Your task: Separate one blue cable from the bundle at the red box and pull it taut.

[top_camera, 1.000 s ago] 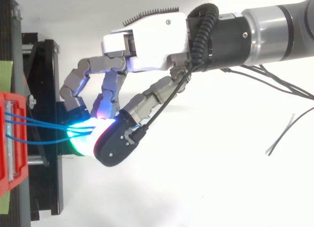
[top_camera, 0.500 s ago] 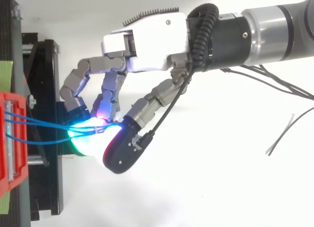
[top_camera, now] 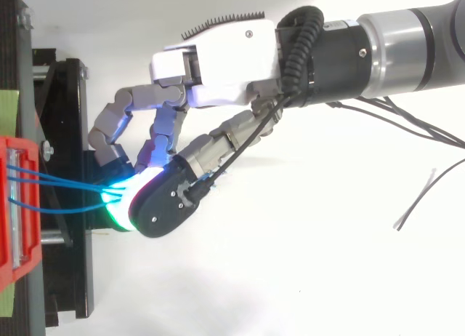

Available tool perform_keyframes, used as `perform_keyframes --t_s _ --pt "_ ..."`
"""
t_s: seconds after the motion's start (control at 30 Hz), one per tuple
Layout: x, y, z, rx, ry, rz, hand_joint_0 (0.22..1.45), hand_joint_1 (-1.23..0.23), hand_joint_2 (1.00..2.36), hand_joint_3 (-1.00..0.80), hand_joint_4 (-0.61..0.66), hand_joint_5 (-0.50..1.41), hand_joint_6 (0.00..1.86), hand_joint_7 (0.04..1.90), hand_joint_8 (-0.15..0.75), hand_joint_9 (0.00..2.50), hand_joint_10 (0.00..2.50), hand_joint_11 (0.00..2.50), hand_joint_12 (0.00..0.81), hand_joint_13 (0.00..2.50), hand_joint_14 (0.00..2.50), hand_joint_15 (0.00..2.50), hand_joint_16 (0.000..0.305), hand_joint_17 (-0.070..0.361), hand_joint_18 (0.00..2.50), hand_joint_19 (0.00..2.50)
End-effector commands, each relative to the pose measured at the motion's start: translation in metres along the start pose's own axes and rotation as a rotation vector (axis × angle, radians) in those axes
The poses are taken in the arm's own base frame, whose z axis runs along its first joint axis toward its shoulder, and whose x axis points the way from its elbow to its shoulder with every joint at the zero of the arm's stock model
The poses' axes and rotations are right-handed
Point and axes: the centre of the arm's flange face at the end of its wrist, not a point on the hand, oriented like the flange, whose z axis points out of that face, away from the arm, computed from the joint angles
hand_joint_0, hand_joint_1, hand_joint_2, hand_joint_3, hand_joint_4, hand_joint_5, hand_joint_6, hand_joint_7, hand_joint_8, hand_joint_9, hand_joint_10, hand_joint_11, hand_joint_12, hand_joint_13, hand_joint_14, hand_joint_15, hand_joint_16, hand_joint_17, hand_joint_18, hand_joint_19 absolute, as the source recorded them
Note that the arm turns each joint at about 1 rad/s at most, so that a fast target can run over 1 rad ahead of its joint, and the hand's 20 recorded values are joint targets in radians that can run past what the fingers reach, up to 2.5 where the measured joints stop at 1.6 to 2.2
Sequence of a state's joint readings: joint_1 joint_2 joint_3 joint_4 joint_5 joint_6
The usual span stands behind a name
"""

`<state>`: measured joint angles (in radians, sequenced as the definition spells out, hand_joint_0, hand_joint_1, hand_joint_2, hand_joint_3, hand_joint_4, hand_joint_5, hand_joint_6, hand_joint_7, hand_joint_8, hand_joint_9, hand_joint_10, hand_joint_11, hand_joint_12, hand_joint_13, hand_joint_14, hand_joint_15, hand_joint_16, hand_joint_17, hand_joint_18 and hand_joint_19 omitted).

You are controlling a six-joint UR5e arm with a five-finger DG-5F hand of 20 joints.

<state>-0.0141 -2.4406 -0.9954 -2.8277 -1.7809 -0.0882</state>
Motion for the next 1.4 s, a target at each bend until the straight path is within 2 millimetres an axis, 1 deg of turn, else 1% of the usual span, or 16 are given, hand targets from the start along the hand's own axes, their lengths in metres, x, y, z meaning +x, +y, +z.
perform_keyframes --t_s 0.0,0.1,0.3,0.33,0.4,0.53,0.57,0.67,0.77,0.83,0.87,1.03,1.1,1.17,1.27,1.37 --pt "0.0002 0.0000 0.0001 0.000 0.000 -0.001 0.61 -0.77 1.02 -0.24 0.03 -0.17 0.89 1.12 0.269 1.19 0.03 1.27 0.389 0.89 0.03 0.81 0.051 0.116 0.75 0.93" --pt "0.0002 0.0002 0.0003 -0.002 0.000 -0.001 0.64 -0.82 1.02 -0.23 -0.01 -0.17 0.89 1.13 0.264 1.17 0.03 1.27 0.385 0.88 0.03 0.80 0.051 0.115 0.73 0.91" --pt "0.0016 0.0000 0.0004 0.001 0.003 0.000 0.76 -0.91 1.01 -0.44 -0.06 -0.18 0.90 1.22 0.261 1.13 0.03 1.24 0.375 0.86 0.03 0.77 0.051 0.115 0.74 0.81" --pt "0.0016 0.0000 0.0004 0.001 0.003 0.000 0.78 -0.91 1.00 -0.49 -0.03 -0.17 0.89 1.27 0.272 1.14 0.03 1.24 0.376 0.86 0.03 0.77 0.051 0.115 0.75 0.80" --pt "0.0016 0.0000 0.0004 0.001 0.003 0.000 0.77 -0.91 1.00 -0.50 0.04 -0.16 0.87 1.31 0.299 1.16 0.03 1.22 0.376 0.87 0.03 0.76 0.051 0.116 0.78 0.79" --pt "0.0016 0.0000 0.0004 0.001 0.003 0.000 0.70 -0.89 1.00 -0.50 0.19 -0.15 0.84 1.34 0.306 1.20 0.03 1.24 0.378 0.88 0.03 0.77 0.051 0.115 0.79 0.79" --pt "0.0016 0.0000 0.0004 0.001 0.003 0.000 0.65 -0.87 1.00 -0.50 0.22 -0.14 0.84 1.33 0.314 1.22 0.03 1.24 0.378 0.89 0.03 0.78 0.051 0.115 0.78 0.81" --pt "0.0016 0.0000 0.0004 0.001 0.003 0.000 0.51 -0.76 1.00 -0.50 0.15 -0.13 0.86 1.28 0.303 1.25 0.03 1.25 0.397 0.93 0.03 0.79 0.055 0.124 0.80 0.83" --pt "0.0017 0.0000 0.0004 0.001 0.005 0.000 0.44 -0.69 1.00 -0.50 0.12 -0.13 0.87 1.17 0.330 1.23 0.02 1.24 0.424 0.94 0.03 0.79 0.062 0.138 0.83 0.85" --pt "0.0017 0.0000 0.0004 0.001 0.005 0.000 0.43 -0.65 1.00 -0.50 0.12 -0.14 0.87 1.14 0.326 1.23 0.02 1.22 0.426 0.94 0.03 0.79 0.063 0.141 0.83 0.85" --pt "0.0017 0.0000 0.0004 0.001 0.005 0.000 0.44 -0.56 1.00 -0.50 0.11 -0.14 0.87 1.11 0.326 1.23 0.02 1.22 0.423 0.94 0.03 0.78 0.061 0.138 0.82 0.88" --pt "0.0016 0.0000 0.0004 0.001 0.003 0.000 0.52 -0.43 1.00 -0.50 0.08 -0.15 0.85 1.07 0.294 1.20 0.03 1.22 0.393 0.93 0.03 0.80 0.054 0.121 0.79 0.89" --pt "0.0017 0.0000 0.0004 0.001 0.005 0.000 0.59 -0.44 1.00 -0.50 0.07 -0.15 0.85 1.10 0.273 1.18 0.03 1.23 0.374 0.92 0.03 0.80 0.050 0.113 0.76 0.91" --pt "0.0017 0.0000 0.0004 0.001 0.005 0.000 0.62 -0.52 1.00 -0.49 0.04 -0.15 0.85 1.10 0.276 1.18 0.03 1.23 0.374 0.92 0.03 0.81 0.050 0.112 0.76 0.92" --pt "0.0019 0.0000 0.0004 0.001 0.007 0.000 0.60 -0.62 1.01 -0.31 0.03 -0.15 0.86 1.12 0.281 1.16 0.03 1.25 0.378 0.91 0.03 0.82 0.050 0.113 0.76 0.92" --pt "0.0019 0.0000 0.0004 0.001 0.007 0.000 0.60 -0.75 1.02 -0.21 0.05 -0.15 0.87 1.18 0.285 1.15 0.03 1.24 0.378 0.90 0.03 0.82 0.051 0.114 0.74 0.92"
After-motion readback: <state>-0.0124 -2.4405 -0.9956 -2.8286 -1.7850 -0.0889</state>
